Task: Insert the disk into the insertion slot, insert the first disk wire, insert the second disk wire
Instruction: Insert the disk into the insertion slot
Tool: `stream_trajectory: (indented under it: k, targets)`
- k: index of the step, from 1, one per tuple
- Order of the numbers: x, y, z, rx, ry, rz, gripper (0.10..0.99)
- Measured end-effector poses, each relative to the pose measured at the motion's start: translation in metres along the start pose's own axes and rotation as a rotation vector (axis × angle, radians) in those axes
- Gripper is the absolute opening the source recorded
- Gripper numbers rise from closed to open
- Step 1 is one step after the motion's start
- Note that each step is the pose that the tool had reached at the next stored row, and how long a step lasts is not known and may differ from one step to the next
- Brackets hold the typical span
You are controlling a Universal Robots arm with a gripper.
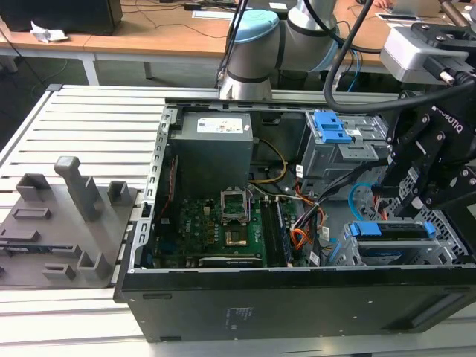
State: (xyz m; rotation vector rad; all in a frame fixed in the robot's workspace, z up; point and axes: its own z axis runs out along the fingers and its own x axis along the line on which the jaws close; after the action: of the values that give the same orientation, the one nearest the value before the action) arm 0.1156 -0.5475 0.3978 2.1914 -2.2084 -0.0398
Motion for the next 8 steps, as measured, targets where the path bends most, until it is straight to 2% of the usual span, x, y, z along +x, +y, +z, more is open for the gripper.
stream_trajectory:
  k: [4, 5, 6, 7, 8]
  targets:
    - [0.0, 0.0, 0.0002, 0.0, -0.0001, 0.0, 0.49]
    - [0.0, 0.0, 0.0002, 0.0, 0.0, 0.0, 0.424]
    - [0.0, 0.0, 0.0002, 0.0, -0.0001, 0.0, 0.424]
    - [0.0, 0.0, 0.0002, 0.0, -0.0001, 0.0, 0.298]
    - [0.0, 0.0, 0.0002, 0.0, -0.0001, 0.0, 0.239]
